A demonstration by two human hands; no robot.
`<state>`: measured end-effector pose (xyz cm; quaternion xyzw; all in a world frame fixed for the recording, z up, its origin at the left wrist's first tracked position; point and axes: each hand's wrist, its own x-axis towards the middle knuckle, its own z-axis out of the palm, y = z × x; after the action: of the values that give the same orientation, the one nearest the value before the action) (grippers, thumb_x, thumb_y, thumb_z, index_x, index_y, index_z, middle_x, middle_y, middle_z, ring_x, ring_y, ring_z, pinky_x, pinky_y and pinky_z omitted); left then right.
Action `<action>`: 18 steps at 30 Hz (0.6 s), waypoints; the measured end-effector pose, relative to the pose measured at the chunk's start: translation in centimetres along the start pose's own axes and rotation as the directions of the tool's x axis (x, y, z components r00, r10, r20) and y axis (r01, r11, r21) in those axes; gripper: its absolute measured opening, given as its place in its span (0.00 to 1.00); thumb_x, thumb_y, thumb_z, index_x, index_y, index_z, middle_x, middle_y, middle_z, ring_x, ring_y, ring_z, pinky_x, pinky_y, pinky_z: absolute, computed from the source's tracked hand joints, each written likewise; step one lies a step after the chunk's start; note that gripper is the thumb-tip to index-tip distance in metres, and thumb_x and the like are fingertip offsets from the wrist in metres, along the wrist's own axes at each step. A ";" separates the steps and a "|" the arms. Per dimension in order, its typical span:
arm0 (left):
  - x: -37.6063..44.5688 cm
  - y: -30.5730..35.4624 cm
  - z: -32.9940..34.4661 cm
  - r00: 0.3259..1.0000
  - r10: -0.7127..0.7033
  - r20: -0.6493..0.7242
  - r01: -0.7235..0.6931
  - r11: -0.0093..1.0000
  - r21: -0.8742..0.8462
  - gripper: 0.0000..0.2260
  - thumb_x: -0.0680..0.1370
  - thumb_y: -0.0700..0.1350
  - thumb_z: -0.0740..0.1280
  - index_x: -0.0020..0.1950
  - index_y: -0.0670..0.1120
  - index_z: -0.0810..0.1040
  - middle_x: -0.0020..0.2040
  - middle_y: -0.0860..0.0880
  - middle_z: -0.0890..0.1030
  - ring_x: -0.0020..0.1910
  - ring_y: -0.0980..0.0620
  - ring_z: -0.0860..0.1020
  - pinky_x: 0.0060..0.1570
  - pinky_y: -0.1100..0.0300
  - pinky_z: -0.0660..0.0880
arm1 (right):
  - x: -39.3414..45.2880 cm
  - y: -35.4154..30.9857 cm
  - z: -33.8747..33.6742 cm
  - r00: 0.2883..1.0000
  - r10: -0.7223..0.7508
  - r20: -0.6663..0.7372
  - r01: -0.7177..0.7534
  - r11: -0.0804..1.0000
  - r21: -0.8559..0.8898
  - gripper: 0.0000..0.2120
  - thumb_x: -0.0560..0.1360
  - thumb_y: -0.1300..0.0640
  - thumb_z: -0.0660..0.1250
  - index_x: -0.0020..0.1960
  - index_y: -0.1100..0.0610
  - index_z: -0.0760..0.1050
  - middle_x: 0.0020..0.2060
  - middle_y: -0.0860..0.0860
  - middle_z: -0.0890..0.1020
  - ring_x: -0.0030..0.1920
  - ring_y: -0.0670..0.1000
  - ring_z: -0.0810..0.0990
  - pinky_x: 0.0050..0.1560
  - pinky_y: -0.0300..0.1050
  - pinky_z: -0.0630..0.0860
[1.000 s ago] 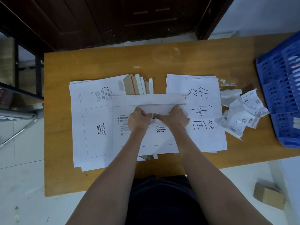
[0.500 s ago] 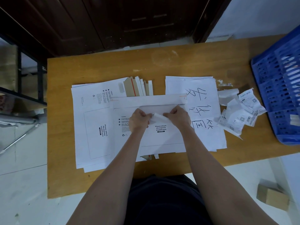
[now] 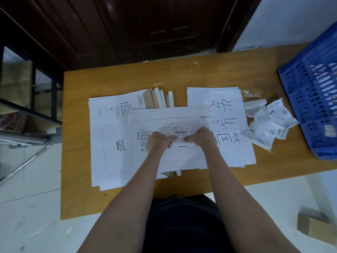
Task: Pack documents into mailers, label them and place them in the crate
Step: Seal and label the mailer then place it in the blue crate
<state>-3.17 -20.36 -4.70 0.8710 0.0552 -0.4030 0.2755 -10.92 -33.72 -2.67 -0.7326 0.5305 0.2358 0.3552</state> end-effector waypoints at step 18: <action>-2.1 -0.7 -0.2 0.984 0.130 0.120 -0.166 0.913 0.374 0.18 0.69 0.55 0.74 0.50 0.43 0.79 0.41 0.51 0.84 0.44 0.52 0.81 0.37 0.62 0.72 | -1.5 1.4 0.9 0.996 -0.076 0.048 0.076 0.997 -0.008 0.33 0.65 0.54 0.77 0.63 0.58 0.64 0.57 0.54 0.74 0.57 0.56 0.75 0.49 0.47 0.72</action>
<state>-4.66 -19.42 -3.32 0.8900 -0.1035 -0.4238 0.1325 -12.68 -32.39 -2.53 -0.7481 0.4926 0.2421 0.3730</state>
